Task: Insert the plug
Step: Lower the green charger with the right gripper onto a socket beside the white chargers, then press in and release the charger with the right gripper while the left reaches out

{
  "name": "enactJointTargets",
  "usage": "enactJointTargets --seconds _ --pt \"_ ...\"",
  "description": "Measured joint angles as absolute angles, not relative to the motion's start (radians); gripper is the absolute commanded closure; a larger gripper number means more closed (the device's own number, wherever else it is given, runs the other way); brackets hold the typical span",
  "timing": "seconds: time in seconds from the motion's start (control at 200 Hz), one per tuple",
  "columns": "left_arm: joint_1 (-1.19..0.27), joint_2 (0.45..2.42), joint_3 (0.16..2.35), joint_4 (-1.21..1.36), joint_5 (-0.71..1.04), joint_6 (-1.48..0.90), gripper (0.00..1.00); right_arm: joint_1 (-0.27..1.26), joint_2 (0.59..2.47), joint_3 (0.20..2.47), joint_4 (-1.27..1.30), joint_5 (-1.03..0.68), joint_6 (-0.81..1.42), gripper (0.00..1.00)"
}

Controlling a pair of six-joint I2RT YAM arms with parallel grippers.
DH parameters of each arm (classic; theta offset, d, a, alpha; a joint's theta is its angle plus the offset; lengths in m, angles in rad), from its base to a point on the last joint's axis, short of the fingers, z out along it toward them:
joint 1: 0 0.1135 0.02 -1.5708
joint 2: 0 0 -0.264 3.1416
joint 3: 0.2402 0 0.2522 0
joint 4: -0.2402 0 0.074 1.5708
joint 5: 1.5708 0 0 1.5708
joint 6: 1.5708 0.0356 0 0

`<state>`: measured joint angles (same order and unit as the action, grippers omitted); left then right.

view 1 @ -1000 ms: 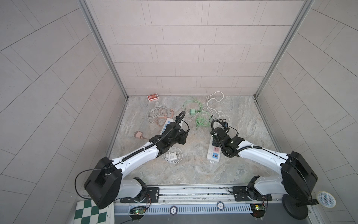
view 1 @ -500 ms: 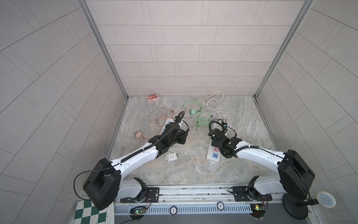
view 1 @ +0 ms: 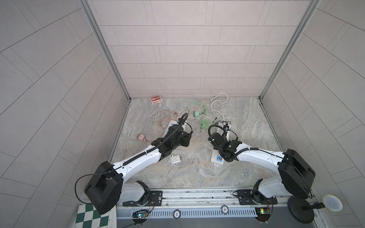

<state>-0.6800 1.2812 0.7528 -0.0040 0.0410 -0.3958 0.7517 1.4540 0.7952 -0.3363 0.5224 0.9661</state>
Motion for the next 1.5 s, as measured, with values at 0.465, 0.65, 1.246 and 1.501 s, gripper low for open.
enactJointTargets --seconds 0.465,0.65,1.246,1.501 --pt "-0.68 1.268 0.747 -0.004 0.033 -0.396 0.52 0.755 1.434 0.722 -0.233 0.544 1.0 1.0" --pt "-0.68 1.268 0.747 -0.004 0.033 -0.396 0.52 0.774 1.435 0.71 -0.22 0.569 1.018 1.0" --pt "-0.68 1.268 0.747 -0.004 0.033 -0.396 0.51 0.824 1.47 0.694 -0.237 0.604 1.058 0.99" --pt "-0.671 1.269 0.747 -0.005 0.002 -0.397 0.35 0.79 1.476 0.704 -0.215 0.566 1.035 0.99"
